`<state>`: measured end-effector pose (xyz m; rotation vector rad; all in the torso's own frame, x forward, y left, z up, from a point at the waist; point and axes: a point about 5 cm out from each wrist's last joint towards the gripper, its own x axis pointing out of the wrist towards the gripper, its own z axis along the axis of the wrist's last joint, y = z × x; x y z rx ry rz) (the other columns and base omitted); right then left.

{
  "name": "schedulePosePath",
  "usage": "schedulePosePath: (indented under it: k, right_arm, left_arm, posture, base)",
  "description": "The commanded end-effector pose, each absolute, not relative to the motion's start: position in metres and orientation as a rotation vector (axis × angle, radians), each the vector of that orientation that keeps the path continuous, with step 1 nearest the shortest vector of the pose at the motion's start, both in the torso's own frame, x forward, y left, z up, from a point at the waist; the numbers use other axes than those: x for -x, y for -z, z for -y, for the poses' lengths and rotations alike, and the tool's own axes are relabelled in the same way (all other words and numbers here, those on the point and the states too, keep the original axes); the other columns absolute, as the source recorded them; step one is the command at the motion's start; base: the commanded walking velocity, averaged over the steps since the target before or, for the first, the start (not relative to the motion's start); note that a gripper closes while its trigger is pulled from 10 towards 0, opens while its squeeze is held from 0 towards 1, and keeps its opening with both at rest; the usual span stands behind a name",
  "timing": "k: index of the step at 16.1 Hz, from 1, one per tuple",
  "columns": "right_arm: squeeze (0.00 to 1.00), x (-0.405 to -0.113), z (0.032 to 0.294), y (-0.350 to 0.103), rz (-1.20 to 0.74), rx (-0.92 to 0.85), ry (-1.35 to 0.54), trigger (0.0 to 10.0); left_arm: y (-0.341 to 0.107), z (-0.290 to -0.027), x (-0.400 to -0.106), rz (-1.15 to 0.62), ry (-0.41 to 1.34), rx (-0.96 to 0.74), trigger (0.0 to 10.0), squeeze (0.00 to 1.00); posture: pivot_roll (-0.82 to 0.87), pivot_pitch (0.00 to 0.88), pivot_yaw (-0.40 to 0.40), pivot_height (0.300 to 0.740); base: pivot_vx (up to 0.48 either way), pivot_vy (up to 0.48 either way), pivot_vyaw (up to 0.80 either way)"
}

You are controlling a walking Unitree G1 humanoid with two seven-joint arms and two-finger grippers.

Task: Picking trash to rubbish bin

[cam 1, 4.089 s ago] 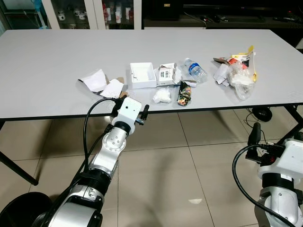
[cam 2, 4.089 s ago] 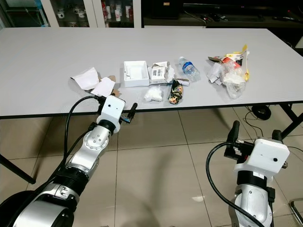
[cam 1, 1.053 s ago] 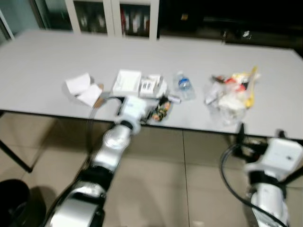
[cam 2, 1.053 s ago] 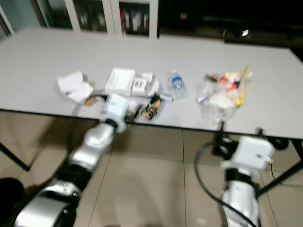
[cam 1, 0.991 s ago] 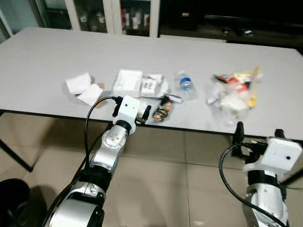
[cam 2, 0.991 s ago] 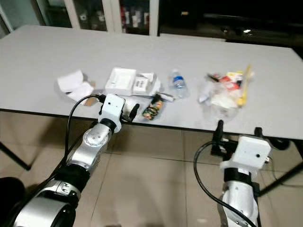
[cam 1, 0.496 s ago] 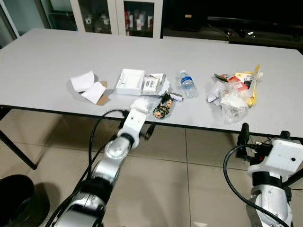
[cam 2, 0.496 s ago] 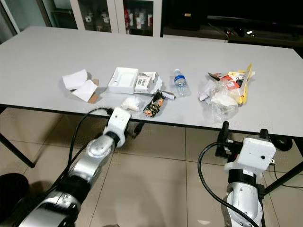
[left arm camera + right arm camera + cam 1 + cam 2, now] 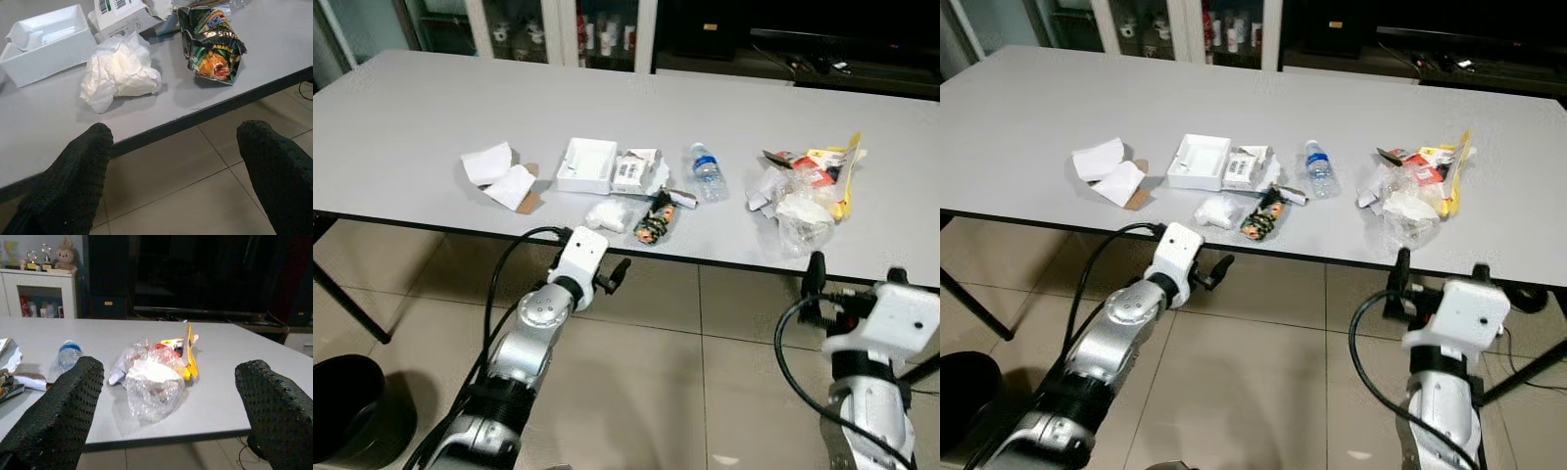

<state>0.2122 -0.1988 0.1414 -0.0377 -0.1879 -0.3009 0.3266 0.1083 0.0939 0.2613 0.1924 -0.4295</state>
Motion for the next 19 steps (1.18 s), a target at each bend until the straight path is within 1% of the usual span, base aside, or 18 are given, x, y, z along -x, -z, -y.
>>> schedulePosePath:
  k: [1,4,5,7,10,14,15,16,17,19]
  right_arm:
    - [0.00,-0.214,0.200,-0.141,0.182,0.034,0.293,10.0]
    - [0.00,-0.229,0.196,-0.142,0.183,0.021,0.218,10.0]
    - [0.00,-0.241,0.193,-0.145,0.194,0.030,0.172,10.0]
    - [0.00,-0.248,0.193,-0.148,0.201,0.030,0.151,10.0]
    - [0.00,-0.254,0.189,-0.146,0.193,0.024,0.114,10.0]
    - [0.00,-0.253,0.180,-0.143,0.180,0.004,0.078,10.0]
    - [0.00,-0.254,0.179,-0.145,0.188,0.006,0.057,10.0]
    - [0.00,-0.254,0.179,-0.146,0.190,0.009,0.053,10.0]
    - [0.00,-0.255,0.184,-0.147,0.193,0.013,0.059,10.0]
    - [0.00,-0.251,0.189,-0.154,0.214,0.009,0.080,10.0]
  left_arm:
    - [-0.094,-0.110,-0.325,-0.201,0.433,-0.253,10.0,0.00]
    - [-0.090,-0.124,-0.311,-0.231,0.414,-0.263,10.0,0.00]
    - [-0.087,-0.136,-0.300,-0.249,0.414,-0.268,10.0,0.00]
    - [-0.086,-0.143,-0.289,-0.255,0.406,-0.271,10.0,0.00]
    - [-0.091,-0.150,-0.282,-0.262,0.365,-0.256,10.0,0.00]
    - [-0.098,-0.156,-0.277,-0.266,0.319,-0.239,10.0,0.00]
    - [-0.106,-0.146,-0.280,-0.247,0.326,-0.216,10.0,0.00]
    - [-0.107,-0.143,-0.281,-0.242,0.330,-0.212,10.0,0.00]
    - [-0.114,-0.135,-0.286,-0.229,0.345,-0.197,10.0,0.00]
    - [-0.122,-0.128,-0.290,-0.218,0.372,-0.187,10.0,0.00]
  posture:
    - [0.13,0.071,-0.050,0.740]
    - [0.21,0.094,-0.088,0.740]
    - [0.24,0.107,-0.104,0.740]
    - [0.26,0.120,-0.116,0.740]
    - [0.31,0.147,-0.145,0.740]
    - [0.35,0.166,-0.178,0.740]
    - [0.35,0.170,-0.167,0.740]
    - [0.35,0.170,-0.167,0.740]
    - [0.34,0.162,-0.154,0.740]
    - [0.33,0.142,-0.129,0.740]
  base:
    - [0.000,0.000,0.00]
    - [0.000,0.000,0.00]
    - [0.000,0.000,0.00]
    - [0.000,0.000,0.00]
    - [0.000,0.000,0.00]
    - [0.000,0.000,0.00]
    - [0.000,0.000,0.00]
    - [0.000,0.000,0.00]
    - [0.000,0.000,0.00]
    - [0.000,0.000,0.00]
